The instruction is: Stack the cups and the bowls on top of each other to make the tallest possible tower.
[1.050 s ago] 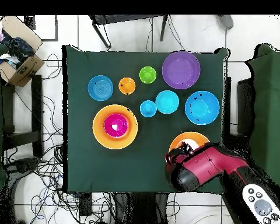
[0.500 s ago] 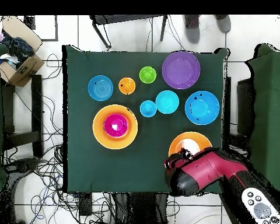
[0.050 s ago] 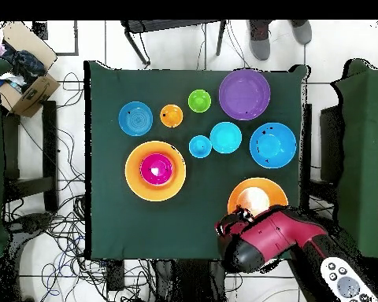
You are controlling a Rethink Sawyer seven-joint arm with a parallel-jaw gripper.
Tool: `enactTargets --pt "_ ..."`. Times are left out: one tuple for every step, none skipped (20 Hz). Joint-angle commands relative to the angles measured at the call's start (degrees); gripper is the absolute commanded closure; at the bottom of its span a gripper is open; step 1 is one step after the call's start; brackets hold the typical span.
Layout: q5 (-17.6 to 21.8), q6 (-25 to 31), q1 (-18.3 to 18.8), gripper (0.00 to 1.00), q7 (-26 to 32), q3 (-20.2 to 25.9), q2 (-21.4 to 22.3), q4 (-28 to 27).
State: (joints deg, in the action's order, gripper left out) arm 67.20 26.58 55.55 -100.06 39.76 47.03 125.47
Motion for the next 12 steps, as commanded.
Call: enactTargets --pt "2.59 -3.44 -4.25 0.00 0.02 -0.83 -2.24 3.42" --pt "3.03 -3.57 -4.53 0.00 -0.21 -1.08 -2.16 3.35" --pt "3.47 -3.69 -4.82 0.00 -0.43 -1.33 -2.07 3.29" --pt "3.78 -4.01 -5.02 0.00 -0.62 -1.50 -2.07 3.28" --pt "4.05 -4.28 -5.20 0.00 -0.78 -1.74 -2.07 3.17" --pt "4.46 -4.55 -5.47 0.00 -1.16 -2.05 -2.02 3.01" --pt "4.78 -4.73 -5.79 0.00 -1.51 -2.42 -1.95 2.88" --pt "5.01 -4.84 -6.01 0.00 -1.66 -2.73 -1.91 2.73" --pt "5.27 -5.02 -6.34 0.00 -1.95 -3.13 -1.79 2.62" --pt "5.50 -5.05 -6.59 0.00 -2.17 -3.49 -1.66 2.56" --pt "5.75 -5.22 -6.88 0.00 -2.41 -3.86 -1.53 2.50" --pt "6.11 -5.38 -7.24 0.00 -2.79 -4.37 -1.31 2.37"
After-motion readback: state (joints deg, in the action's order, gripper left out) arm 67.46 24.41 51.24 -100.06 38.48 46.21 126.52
